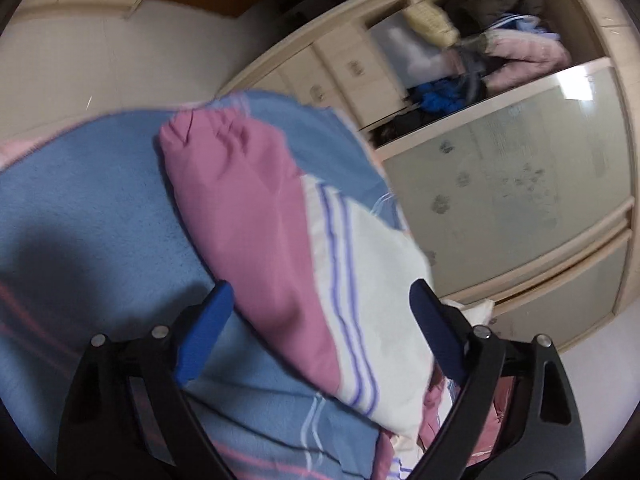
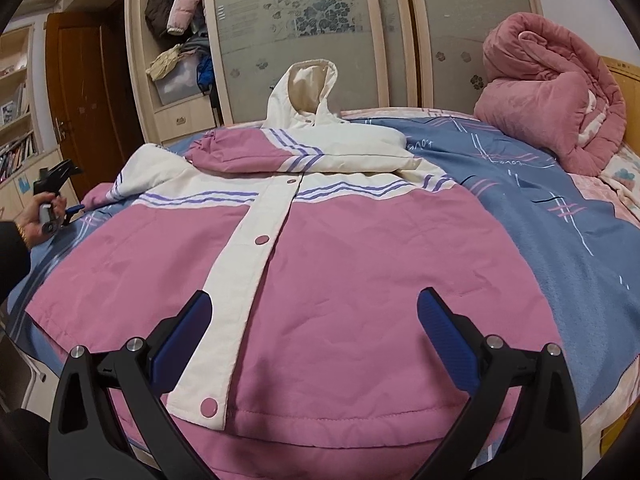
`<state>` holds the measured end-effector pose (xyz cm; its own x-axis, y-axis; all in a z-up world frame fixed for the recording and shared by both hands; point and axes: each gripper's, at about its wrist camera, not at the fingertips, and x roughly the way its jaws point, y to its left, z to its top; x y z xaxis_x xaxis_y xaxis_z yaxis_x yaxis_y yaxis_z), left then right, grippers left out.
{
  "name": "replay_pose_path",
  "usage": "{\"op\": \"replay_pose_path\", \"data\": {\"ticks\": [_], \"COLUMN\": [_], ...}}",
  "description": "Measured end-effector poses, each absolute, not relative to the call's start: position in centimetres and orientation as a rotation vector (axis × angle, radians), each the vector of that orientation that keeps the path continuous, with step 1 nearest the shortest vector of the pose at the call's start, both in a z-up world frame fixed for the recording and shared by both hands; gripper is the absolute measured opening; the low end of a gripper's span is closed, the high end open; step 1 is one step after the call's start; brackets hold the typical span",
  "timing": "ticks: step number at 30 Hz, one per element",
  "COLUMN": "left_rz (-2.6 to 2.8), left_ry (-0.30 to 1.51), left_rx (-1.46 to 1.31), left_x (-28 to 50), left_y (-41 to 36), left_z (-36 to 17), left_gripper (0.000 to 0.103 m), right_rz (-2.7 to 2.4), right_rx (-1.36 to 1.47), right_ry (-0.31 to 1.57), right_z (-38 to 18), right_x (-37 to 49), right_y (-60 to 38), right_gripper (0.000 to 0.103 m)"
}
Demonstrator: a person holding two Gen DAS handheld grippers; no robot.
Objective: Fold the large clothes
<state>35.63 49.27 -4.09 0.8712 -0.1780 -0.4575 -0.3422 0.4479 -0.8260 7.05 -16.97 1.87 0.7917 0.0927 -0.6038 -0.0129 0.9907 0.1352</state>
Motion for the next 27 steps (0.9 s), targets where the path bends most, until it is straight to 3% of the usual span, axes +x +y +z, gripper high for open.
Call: {"op": "replay_pose_path", "data": {"ticks": [3, 6, 8, 10, 15, 18, 21, 24, 27], "left_rz": [0.159, 0.195, 0.229, 0.265, 0.361, 0.356, 0.231, 0.044, -0.091], "left_ry": [0.574, 0.548, 0.53, 0.512, 0.431, 0.324, 0.258, 0.243, 0.33], "left_rx": [-1.165, -1.155, -1.152, -1.09, -0.61, -0.258, 0.091, 0.402, 0.536], "left_x": [37.0, 37.5, 37.3, 37.5, 37.9, 38.7, 39.3, 38.9, 39.1], "left_y": [50.1, 50.4, 50.6, 50.6, 44.5, 35.8, 24.6, 13.4, 6.1], "left_z": [-6.3, -7.3, -7.2, -6.1, 3.3, 11.3, 15.7, 15.6, 12.4], "left_gripper": [0.084, 0.064, 0.018, 0.012, 0.01, 0.01, 0.01, 0.01, 0.021], "right_rz": [0.054, 0.048, 0.048, 0.052, 0.061, 0.061, 0.059, 0.061, 0.068], "right_rx": [0.127, 0.134, 0.14, 0.146, 0.156, 0.171, 0.183, 0.196, 0.205], "right_ry": [0.665, 0.674, 0.679, 0.684, 0.677, 0.672, 0.673, 0.669, 0.666], "right_z": [1.6, 1.4, 1.2, 1.2, 1.4, 1.5, 1.6, 1.8, 2.0], "right_x": [7.4, 7.7, 7.8, 7.9, 7.7, 7.6, 7.5, 7.3, 7.1], "right_y": [-17.1, -17.4, -17.5, -17.5, -17.6, -17.9, -18.1, -18.3, -18.5], "right_gripper": [0.102, 0.102, 0.102, 0.102, 0.102, 0.102, 0.102, 0.102, 0.102]}}
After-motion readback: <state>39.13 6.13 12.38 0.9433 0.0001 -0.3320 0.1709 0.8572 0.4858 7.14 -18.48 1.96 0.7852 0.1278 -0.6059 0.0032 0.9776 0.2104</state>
